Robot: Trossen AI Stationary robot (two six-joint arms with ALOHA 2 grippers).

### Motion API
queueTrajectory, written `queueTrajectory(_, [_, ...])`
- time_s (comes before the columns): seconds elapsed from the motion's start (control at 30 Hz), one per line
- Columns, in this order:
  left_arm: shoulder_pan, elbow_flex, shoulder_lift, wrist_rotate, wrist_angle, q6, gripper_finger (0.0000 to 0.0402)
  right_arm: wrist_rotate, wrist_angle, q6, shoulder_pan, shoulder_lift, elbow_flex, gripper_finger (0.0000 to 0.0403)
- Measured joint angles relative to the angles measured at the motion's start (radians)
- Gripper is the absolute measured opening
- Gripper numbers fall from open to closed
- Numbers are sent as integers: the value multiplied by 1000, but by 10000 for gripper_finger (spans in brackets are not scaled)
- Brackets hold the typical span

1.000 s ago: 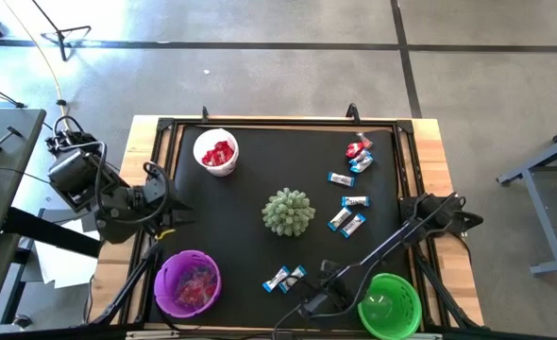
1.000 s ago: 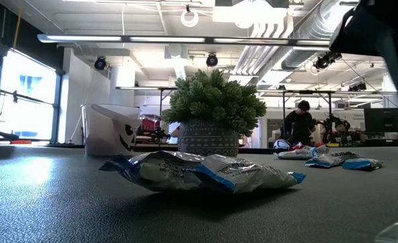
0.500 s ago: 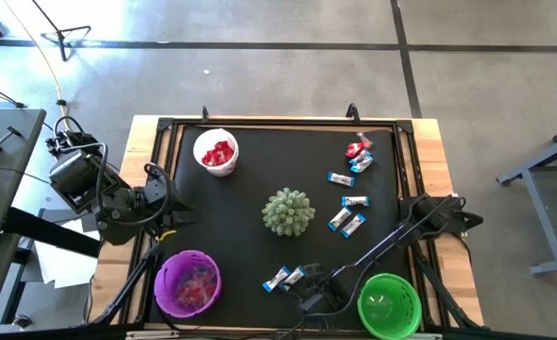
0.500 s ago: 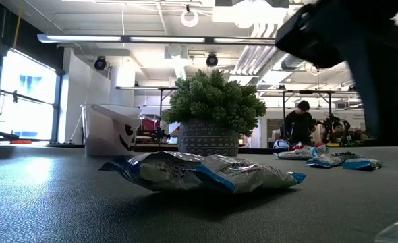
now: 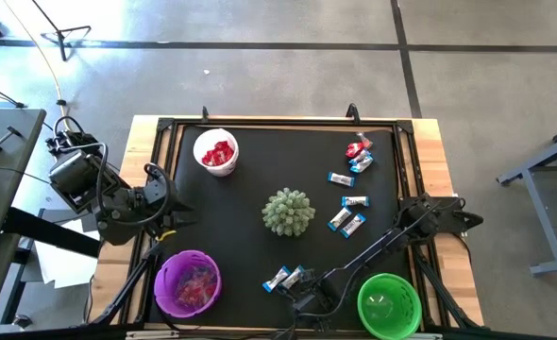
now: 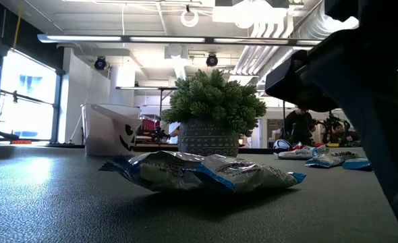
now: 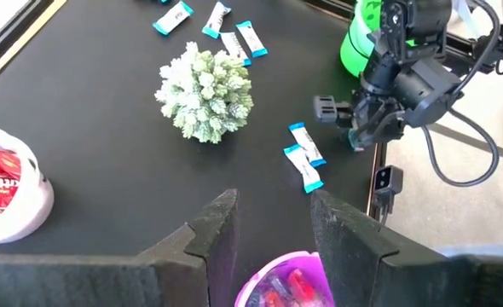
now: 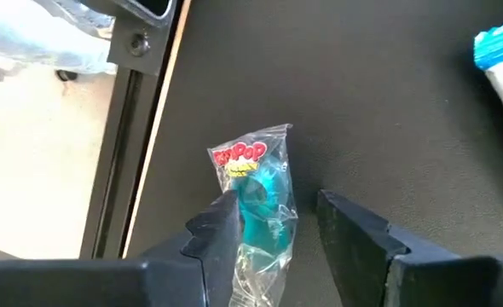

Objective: Organize candy in baskets
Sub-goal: Put the blue gummy into the purple bucket

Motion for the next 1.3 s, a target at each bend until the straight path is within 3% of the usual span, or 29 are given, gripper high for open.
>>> queueTrajectory(0.17, [0, 0, 0, 1, -1, 0, 136, 7, 0, 32, -5, 1, 0, 123])
queueTrajectory(0.4, [0, 0, 0, 2, -2, 1, 136, -3, -7, 105, -8, 1, 1, 21])
queueTrajectory(0.47, [0, 0, 0, 2, -2, 1, 136, -30, -42, 114, -13, 3, 12, 8])
queueTrajectory(0.67, [0, 0, 0, 24, -2, 27, 136, 27, -404, 60, -14, 8, 137, 15])
queueTrajectory(0.83, [0, 0, 0, 34, -2, 103, 136, 179, -769, 4, -27, 7, 308, 4])
queueTrajectory(0.93, [0, 0, 0, -29, 0, 153, 136, 324, -910, 15, -39, 5, 391, 6])
queueTrajectory(1.2, [0, 0, 0, -417, 99, 348, 136, 490, -890, 52, -111, -38, 446, 4])
queueTrajectory(1.3, [0, 0, 0, -495, 179, 431, 136, 557, -897, 94, -156, -44, 500, 3])
